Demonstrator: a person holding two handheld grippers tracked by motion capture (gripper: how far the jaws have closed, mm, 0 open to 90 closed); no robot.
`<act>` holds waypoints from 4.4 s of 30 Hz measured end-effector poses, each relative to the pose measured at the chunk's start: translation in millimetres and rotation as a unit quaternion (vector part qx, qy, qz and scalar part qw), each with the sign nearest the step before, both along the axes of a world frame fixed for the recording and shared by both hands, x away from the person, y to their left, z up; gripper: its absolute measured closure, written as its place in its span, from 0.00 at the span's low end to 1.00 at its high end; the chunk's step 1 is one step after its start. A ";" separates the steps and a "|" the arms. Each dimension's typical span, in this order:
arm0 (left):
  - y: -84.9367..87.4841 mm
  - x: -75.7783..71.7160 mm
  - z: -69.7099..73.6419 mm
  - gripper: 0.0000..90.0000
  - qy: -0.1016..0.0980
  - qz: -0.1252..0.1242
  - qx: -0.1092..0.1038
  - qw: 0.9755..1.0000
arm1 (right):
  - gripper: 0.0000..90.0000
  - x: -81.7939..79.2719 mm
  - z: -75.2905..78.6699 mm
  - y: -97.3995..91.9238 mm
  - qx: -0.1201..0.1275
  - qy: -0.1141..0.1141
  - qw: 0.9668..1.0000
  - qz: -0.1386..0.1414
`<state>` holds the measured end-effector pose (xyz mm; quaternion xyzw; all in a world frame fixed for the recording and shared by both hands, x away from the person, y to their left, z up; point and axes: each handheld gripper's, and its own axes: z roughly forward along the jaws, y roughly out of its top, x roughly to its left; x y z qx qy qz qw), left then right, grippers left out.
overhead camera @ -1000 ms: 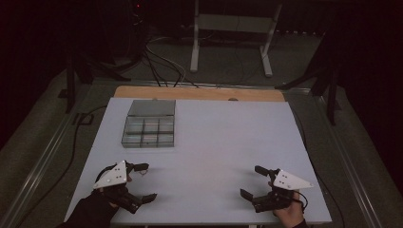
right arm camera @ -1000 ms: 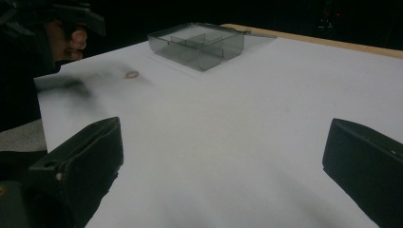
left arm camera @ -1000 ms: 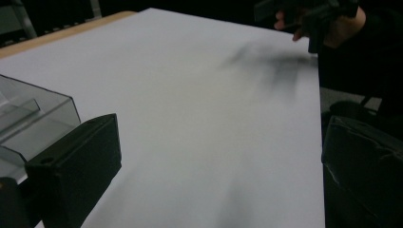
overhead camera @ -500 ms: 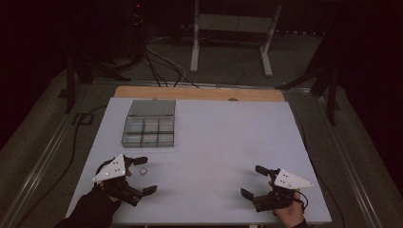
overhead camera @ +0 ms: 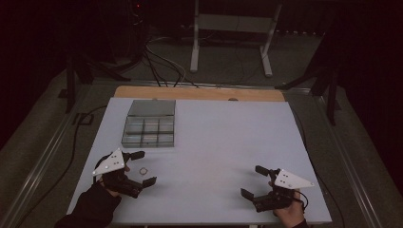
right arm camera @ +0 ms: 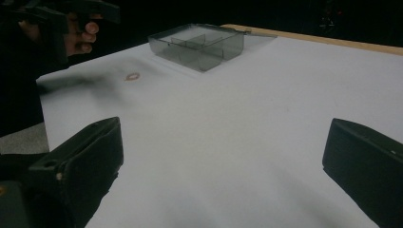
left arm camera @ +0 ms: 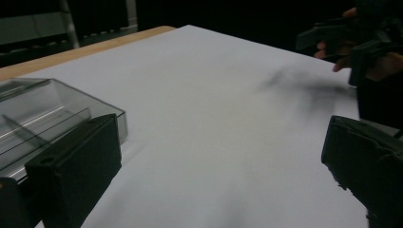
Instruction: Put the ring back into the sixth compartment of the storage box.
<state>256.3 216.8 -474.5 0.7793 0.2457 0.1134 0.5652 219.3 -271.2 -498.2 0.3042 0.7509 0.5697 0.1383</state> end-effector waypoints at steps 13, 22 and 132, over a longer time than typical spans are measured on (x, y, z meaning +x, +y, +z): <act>5.1 9.0 -5.4 0.01 0.006 0.073 0.016 0.997 | 0.00 -0.2 0.3 0.0 0.000 0.000 1.000 -0.001; 9.6 12.3 -12.0 0.01 0.015 0.115 0.031 0.993 | 0.00 -0.5 0.7 -0.7 -0.001 0.000 1.000 -0.002; -9.4 21.9 -42.1 0.85 0.162 0.233 0.220 0.933 | 0.00 -1.3 1.0 -0.7 -0.010 -0.002 1.000 0.000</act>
